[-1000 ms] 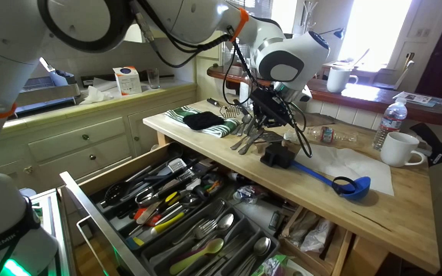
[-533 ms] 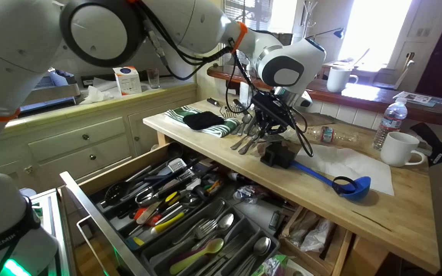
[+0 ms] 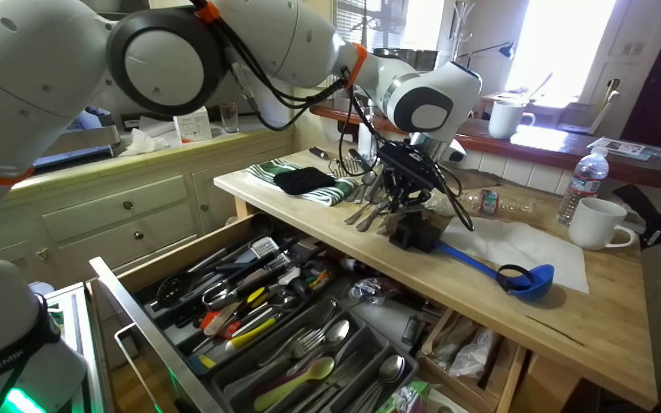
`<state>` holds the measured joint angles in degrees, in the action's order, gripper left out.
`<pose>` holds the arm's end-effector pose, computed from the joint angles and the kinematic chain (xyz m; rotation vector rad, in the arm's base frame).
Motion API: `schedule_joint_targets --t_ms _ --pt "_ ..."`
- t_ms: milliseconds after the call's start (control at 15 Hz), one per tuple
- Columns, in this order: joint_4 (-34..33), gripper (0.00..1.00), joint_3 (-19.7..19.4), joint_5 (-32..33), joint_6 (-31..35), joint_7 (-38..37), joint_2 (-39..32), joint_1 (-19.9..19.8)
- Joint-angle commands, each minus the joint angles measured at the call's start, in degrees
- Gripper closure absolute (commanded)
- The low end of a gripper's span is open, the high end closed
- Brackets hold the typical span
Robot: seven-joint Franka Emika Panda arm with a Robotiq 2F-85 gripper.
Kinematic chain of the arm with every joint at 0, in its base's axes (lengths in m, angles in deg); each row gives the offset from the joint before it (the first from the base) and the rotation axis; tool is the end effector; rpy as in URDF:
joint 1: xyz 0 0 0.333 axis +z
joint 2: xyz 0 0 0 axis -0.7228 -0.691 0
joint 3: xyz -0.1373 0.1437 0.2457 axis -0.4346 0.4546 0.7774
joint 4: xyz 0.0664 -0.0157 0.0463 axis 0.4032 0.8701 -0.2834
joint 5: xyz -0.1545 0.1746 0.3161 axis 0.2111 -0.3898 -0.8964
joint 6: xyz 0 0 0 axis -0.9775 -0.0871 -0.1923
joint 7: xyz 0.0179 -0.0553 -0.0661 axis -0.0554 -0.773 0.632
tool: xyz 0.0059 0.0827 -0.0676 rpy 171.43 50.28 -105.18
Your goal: Remove the spoon from the drawer
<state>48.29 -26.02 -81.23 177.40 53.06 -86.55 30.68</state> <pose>0.7318 -0.1736 0.3112 -2.8247 -0.2941 0.0145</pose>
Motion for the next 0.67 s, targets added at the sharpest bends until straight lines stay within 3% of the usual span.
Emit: schedule_joint_targets --t_ms 0,67,200,600 --pt "-3.75 0.9 0.85 2.37 -2.3 -1.3 -2.09 -0.19" --pt "-3.67 0.67 1.0 2.55 -2.25 -1.19 -1.91 -0.2" --pt "-2.96 0.63 1.04 3.43 -1.88 -0.87 -0.8 0.08" --pt "3.0 0.18 0.94 4.94 -2.19 2.15 6.65 0.95"
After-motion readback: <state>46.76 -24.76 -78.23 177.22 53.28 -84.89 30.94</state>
